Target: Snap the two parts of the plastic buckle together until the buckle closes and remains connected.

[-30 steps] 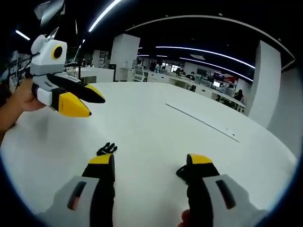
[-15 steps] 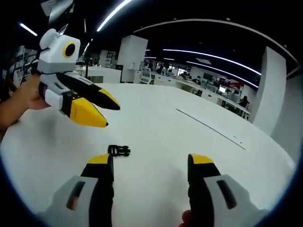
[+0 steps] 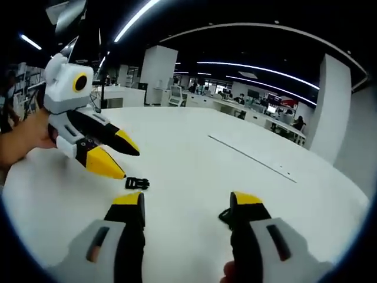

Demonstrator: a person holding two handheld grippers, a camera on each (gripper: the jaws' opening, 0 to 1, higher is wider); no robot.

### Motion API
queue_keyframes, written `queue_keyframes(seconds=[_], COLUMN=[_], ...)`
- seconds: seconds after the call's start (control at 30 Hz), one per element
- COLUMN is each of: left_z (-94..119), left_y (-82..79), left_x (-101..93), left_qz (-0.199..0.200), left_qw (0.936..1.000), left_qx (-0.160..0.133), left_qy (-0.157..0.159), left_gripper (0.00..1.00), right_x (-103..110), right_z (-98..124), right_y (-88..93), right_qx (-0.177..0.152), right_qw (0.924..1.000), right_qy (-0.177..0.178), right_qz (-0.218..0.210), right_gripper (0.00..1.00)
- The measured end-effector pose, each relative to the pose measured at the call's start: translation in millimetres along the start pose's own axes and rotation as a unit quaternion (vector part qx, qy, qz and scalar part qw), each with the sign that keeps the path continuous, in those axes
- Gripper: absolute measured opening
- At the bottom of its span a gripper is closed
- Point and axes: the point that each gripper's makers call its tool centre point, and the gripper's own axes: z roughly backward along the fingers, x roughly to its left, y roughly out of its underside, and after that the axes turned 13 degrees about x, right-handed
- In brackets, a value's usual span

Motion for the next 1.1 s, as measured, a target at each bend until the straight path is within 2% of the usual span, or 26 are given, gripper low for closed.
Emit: queue_keyframes(seconds=[0.13,0.23,0.33,0.47,0.67,1.1], left_z=[-4.9,-5.6,-6.8,-9.7,-14.5,-12.6], left_y=[4.5,5.9,7.3,9.3,14.6,14.6], left_x=[-2.5,-2.7,-2.6,-4.8,-4.5,1.2], left_qz=[-0.004,-0.002,-0.001,-0.004,0.001,0.002], left_qw=[0.9999,0.9999,0.9998,0.9997,0.9991,0.999], left_qx=[0.011,0.015,0.018,0.024,0.039,0.036], left_qy=[-0.001,-0.002,-0.003,-0.008,-0.015,-0.026], left_gripper=[0.3,0.29,0.28,0.28,0.26,0.21], right_x=[-24.5,-35.1,-40.5,-40.7,-40.7,-41.9], right_z=[5.2,11.3,15.0,16.0,18.5,19.1], right_y=[10.2,15.4,18.1,22.5,23.8,28.1], right_qx=[0.01,0.01,0.013,0.022,0.024,0.03], right_qw=[0.9994,0.9985,0.9977,0.9969,0.9962,0.9957], right_qy=[0.026,0.032,0.045,0.054,0.062,0.069], right_qz=[-0.018,-0.044,-0.049,-0.053,-0.055,-0.054], right_gripper=[0.54,0.52,0.5,0.45,0.43,0.41])
